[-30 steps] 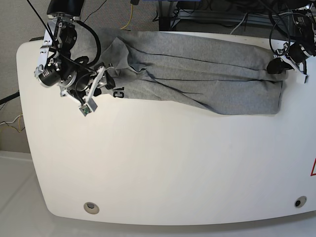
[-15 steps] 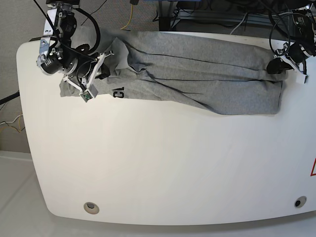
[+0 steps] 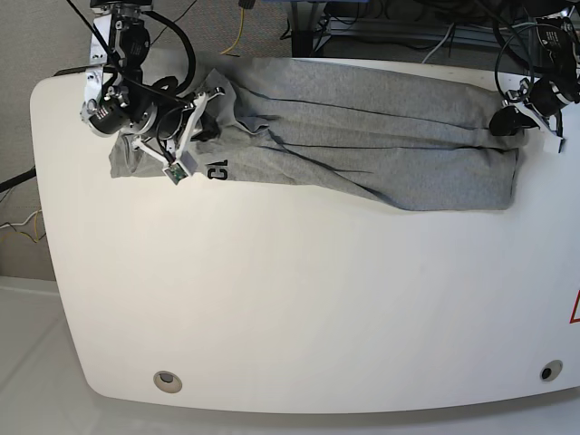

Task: Fold the T-shirt properly
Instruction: 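Flatten the strip end with the right gripper, spreading the printed fabric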

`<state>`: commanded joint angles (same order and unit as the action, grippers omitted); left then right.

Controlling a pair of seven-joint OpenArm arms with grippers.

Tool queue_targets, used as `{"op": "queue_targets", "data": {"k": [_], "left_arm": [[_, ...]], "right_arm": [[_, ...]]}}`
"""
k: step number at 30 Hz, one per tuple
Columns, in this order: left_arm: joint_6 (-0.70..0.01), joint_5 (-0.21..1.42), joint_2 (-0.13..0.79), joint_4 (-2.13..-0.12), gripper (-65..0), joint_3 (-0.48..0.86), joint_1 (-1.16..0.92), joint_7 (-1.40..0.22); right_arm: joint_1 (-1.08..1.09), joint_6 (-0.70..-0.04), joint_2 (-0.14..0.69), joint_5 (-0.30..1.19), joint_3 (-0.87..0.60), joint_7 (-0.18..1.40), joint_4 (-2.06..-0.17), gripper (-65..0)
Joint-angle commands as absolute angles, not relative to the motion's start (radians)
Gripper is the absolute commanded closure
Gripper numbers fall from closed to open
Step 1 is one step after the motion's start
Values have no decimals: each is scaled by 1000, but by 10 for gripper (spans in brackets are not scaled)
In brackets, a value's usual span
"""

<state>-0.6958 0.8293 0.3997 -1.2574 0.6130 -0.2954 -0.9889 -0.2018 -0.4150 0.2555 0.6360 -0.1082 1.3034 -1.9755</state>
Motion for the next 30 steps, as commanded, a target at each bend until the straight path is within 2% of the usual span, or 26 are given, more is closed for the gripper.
{"op": "queue_targets", "data": {"k": [4,8,18,30], "left_arm": [[-696,829,400,-1256,-109,613,-295,-989],[-696,829,400,-1256,-109,613,-295,-989],[-696,829,400,-1256,-109,611,-295,-989],[-696,829,401,-1256,-109,611,-295,-989]], "right_arm": [[-202,-369,259,636,-56,1257,-1940,-24],[-202,-354,265,636,-10,1199,-1867,-24],[-194,-354,294,602,82,1043,-1675,-24],[-148,-363,252,464,97,1033,-1652,-24]]}}
